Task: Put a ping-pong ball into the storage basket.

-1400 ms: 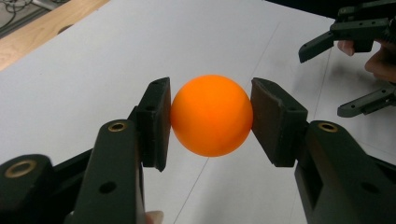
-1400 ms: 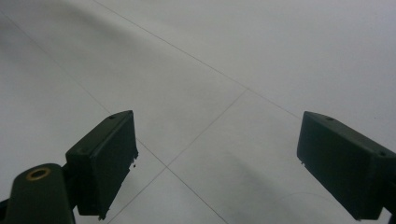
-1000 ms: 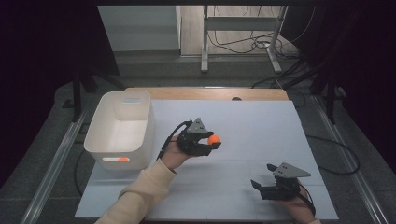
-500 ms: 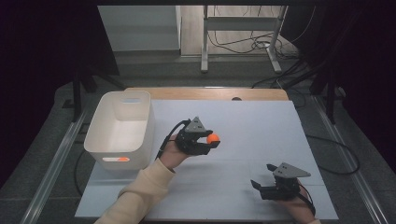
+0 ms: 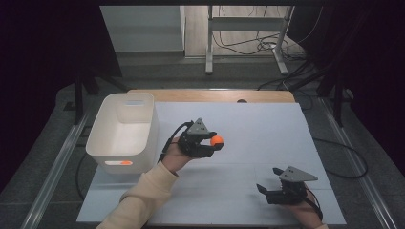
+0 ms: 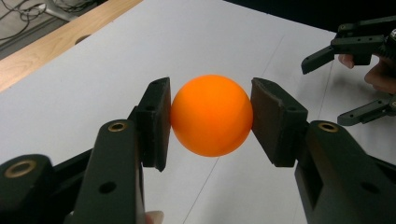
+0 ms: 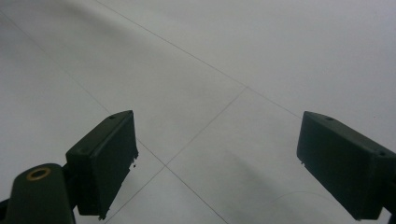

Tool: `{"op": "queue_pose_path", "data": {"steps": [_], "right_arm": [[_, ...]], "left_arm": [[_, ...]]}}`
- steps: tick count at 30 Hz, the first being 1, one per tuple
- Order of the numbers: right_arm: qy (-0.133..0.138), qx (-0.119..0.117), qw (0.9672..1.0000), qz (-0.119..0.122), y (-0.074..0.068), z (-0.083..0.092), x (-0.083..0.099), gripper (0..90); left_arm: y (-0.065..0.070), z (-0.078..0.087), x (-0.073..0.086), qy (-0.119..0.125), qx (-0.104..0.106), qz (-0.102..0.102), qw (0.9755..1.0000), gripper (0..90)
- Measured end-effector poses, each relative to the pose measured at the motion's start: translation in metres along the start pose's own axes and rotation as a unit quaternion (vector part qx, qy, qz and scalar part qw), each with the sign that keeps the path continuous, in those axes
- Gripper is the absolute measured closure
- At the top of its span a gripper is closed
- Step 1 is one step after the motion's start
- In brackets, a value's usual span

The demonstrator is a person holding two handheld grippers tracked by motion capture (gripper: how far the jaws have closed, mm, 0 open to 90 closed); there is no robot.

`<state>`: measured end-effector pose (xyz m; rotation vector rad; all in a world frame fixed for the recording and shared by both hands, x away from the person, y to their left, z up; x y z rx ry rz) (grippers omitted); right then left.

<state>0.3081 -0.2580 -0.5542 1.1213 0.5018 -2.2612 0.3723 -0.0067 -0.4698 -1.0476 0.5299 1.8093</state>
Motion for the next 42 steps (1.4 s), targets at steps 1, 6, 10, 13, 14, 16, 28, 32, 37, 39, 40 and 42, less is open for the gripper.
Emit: {"op": "queue_pose_path", "data": {"steps": [1, 6, 10, 13, 14, 16, 28, 32, 37, 39, 40, 42], "right_arm": [[0.000, 0.000, 1.0000, 0.000, 0.000, 0.000, 0.000, 12.5], [0.000, 0.000, 1.0000, 0.000, 0.000, 0.000, 0.000, 12.5], [0.000, 0.001, 1.0000, 0.000, 0.000, 0.000, 0.000, 12.5], [0.000, 0.001, 1.0000, 0.000, 0.000, 0.000, 0.000, 12.5], [-0.001, 0.002, 1.0000, 0.000, 0.000, 0.000, 0.000, 12.6], [0.000, 0.001, 1.0000, 0.000, 0.000, 0.000, 0.000, 12.5], [-0.001, 0.006, 1.0000, 0.006, 0.000, -0.001, 0.001, 12.6], [0.000, 0.006, 1.0000, 0.006, 0.001, 0.000, 0.000, 12.6], [0.000, 0.006, 1.0000, 0.007, 0.001, 0.000, 0.000, 12.6], [0.000, 0.007, 1.0000, 0.007, 0.001, 0.000, 0.000, 12.6], [0.001, 0.007, 1.0000, 0.006, 0.001, 0.000, 0.000, 12.6], [0.000, 0.007, 1.0000, 0.007, 0.001, 0.000, 0.000, 12.6]], "left_arm": [[-0.001, 0.002, -0.001, 0.003, -0.002, 0.000, 1.0000, 50.5], [-0.004, 0.010, -0.004, 0.012, -0.008, 0.001, 0.9999, 50.5], [-0.006, 0.013, -0.005, 0.016, -0.011, 0.003, 0.9998, 50.5], [-0.008, 0.016, -0.005, 0.019, -0.014, 0.005, 0.9997, 50.5], [-0.009, 0.017, -0.006, 0.020, -0.015, 0.005, 0.9997, 50.5], [-0.010, 0.020, -0.006, 0.023, -0.017, 0.007, 0.9996, 50.5], [-0.012, 0.023, -0.006, 0.025, -0.019, 0.008, 0.9995, 50.5], [-0.014, 0.026, -0.007, 0.028, -0.022, 0.009, 0.9993, 50.5], [-0.017, 0.031, -0.008, 0.034, -0.026, 0.012, 0.9990, 50.4], [-0.018, 0.033, -0.008, 0.036, -0.028, 0.013, 0.9989, 50.5], [-0.019, 0.034, -0.008, 0.037, -0.029, 0.014, 0.9988, 50.5], [-0.020, 0.036, -0.008, 0.037, -0.030, 0.014, 0.9987, 50.5]]}}
Point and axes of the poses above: each handheld gripper's, and its own axes: z roughly backward along the jaws, x roughly out of its underside, y roughly to its right, the point moved 7 cm from there along -z, roughly forward along the jaws, and after that the axes turned 9 degrees about -z, right-handed, at the moved point
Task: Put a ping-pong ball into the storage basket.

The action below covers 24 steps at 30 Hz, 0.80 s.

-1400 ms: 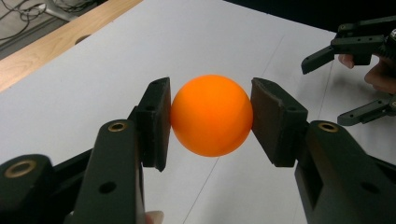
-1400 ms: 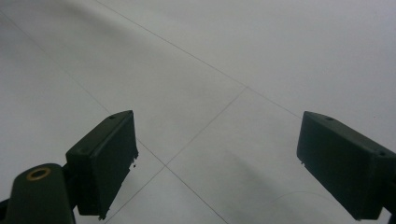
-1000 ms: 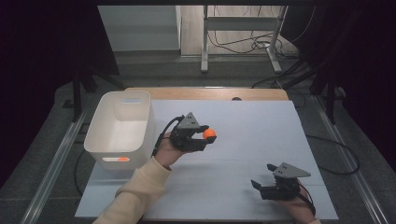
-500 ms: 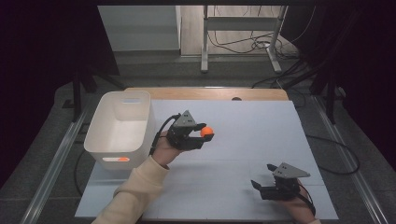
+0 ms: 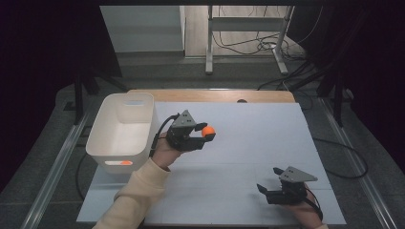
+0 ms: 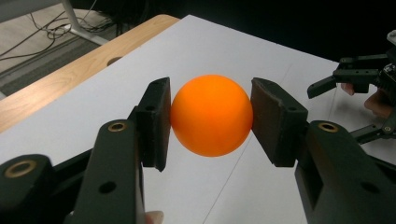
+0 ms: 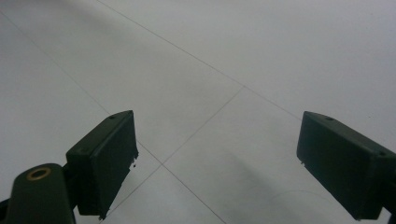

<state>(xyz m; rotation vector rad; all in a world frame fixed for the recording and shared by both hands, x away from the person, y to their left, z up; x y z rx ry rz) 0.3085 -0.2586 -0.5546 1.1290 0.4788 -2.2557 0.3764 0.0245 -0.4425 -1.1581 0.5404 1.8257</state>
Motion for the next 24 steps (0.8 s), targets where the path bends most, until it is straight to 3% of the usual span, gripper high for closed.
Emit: {"op": "queue_pose_path", "data": {"steps": [15, 24], "right_arm": [[0.001, 0.000, 1.0000, 0.000, 0.000, 0.000, 0.000, 12.6], [0.008, 0.000, 1.0000, -0.006, 0.001, 0.002, -0.002, 12.6]], "left_arm": [[-0.006, 0.008, -0.001, 0.008, -0.008, 0.005, 0.9999, 50.4], [-0.014, 0.021, -0.004, 0.022, -0.020, 0.013, 0.9995, 50.4]]}}
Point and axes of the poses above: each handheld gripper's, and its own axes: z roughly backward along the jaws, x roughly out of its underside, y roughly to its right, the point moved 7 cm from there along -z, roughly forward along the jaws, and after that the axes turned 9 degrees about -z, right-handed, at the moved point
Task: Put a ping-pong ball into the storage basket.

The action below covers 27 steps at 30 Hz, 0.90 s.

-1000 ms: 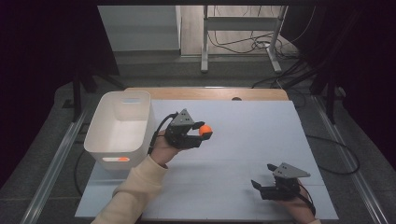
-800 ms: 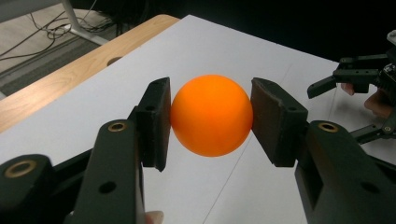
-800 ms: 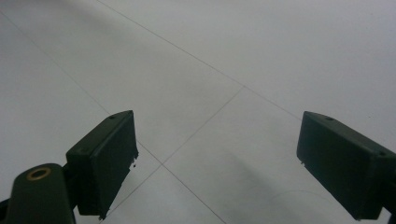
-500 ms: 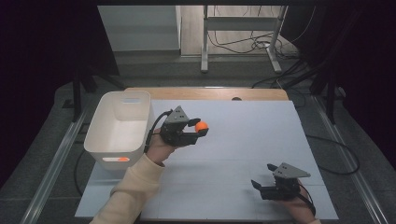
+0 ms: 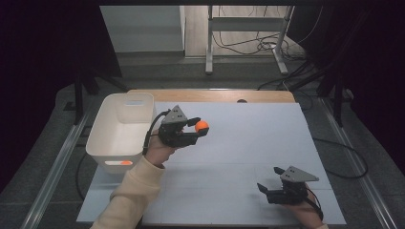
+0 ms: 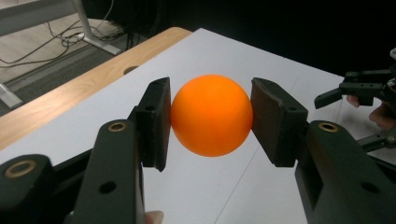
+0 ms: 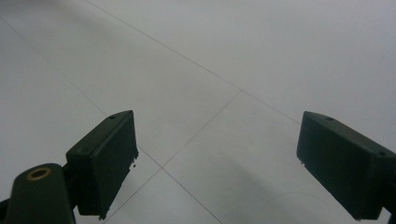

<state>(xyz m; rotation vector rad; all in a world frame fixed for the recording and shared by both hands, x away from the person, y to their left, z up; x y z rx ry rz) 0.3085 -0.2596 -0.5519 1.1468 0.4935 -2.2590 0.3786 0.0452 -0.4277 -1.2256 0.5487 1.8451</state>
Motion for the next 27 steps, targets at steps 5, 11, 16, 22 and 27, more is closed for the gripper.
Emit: {"op": "queue_pose_path", "data": {"steps": [5, 11, 16, 22, 27], "right_arm": [[0.001, -0.001, 1.0000, 0.001, 0.000, 0.000, -0.001, 12.5], [0.006, -0.002, 1.0000, -0.003, -0.002, 0.000, -0.003, 12.5], [0.006, -0.002, 1.0000, -0.001, -0.003, 0.000, -0.003, 12.4], [0.006, -0.002, 1.0000, -0.003, -0.003, 0.000, -0.003, 12.4], [0.006, -0.001, 1.0000, -0.004, -0.003, 0.000, -0.004, 12.4]], "left_arm": [[-0.004, 0.005, -0.001, 0.006, -0.006, 0.005, 1.0000, 50.5], [-0.009, 0.010, -0.002, 0.010, -0.013, 0.008, 0.9998, 50.5], [-0.012, 0.015, -0.003, 0.014, -0.018, 0.011, 0.9997, 50.5], [-0.016, 0.020, -0.004, 0.017, -0.022, 0.015, 0.9995, 50.4], [-0.020, 0.026, -0.005, 0.022, -0.028, 0.018, 0.9992, 50.4]]}}
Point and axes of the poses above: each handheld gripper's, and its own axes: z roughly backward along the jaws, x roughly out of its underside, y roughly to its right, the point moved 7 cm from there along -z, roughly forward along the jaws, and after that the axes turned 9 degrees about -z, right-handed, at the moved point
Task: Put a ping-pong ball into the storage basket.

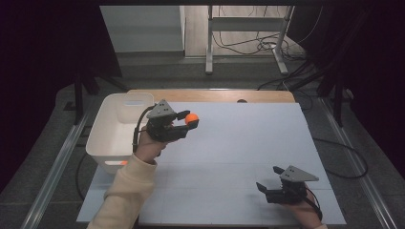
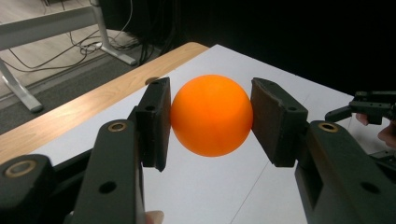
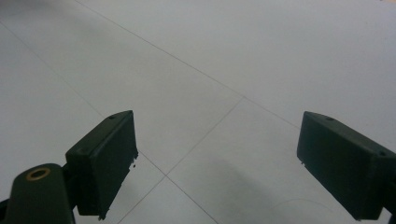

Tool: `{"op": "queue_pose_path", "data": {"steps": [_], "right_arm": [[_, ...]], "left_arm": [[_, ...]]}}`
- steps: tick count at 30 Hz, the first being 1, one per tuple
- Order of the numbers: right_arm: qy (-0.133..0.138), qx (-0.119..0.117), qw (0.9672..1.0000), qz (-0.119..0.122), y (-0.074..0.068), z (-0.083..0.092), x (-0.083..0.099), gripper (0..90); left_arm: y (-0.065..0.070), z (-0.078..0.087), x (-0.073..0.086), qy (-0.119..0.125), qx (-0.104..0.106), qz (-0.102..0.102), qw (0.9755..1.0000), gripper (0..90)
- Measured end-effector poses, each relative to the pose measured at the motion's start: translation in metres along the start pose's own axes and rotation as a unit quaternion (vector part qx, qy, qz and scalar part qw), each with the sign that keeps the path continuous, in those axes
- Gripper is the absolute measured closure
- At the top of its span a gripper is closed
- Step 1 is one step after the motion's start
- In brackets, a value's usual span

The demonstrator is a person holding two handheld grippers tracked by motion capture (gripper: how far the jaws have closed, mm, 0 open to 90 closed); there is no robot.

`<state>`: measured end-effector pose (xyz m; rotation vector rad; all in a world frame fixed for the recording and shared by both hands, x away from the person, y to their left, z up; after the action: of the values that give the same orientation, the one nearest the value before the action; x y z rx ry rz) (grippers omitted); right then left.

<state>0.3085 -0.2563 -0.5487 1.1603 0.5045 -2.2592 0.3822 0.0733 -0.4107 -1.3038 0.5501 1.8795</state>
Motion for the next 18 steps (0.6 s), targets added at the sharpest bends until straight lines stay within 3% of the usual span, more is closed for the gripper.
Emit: {"op": "queue_pose_path", "data": {"steps": [18], "right_arm": [[-0.002, 0.001, 1.0000, 0.000, 0.000, 0.000, 0.001, 12.5]], "left_arm": [[-0.022, 0.031, -0.006, 0.023, -0.047, 0.014, 0.9985, 50.4]]}}
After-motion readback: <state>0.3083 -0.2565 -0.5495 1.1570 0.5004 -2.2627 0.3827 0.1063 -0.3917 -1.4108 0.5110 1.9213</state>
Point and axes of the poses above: each handheld gripper's, and its own axes: z roughly backward along the jaws, x roughly out of its underside, y roughly to its right, the point moved 7 cm from there along -z, roughly forward along the jaws, and after that the axes turned 9 degrees about -z, right-handed, at the moved point
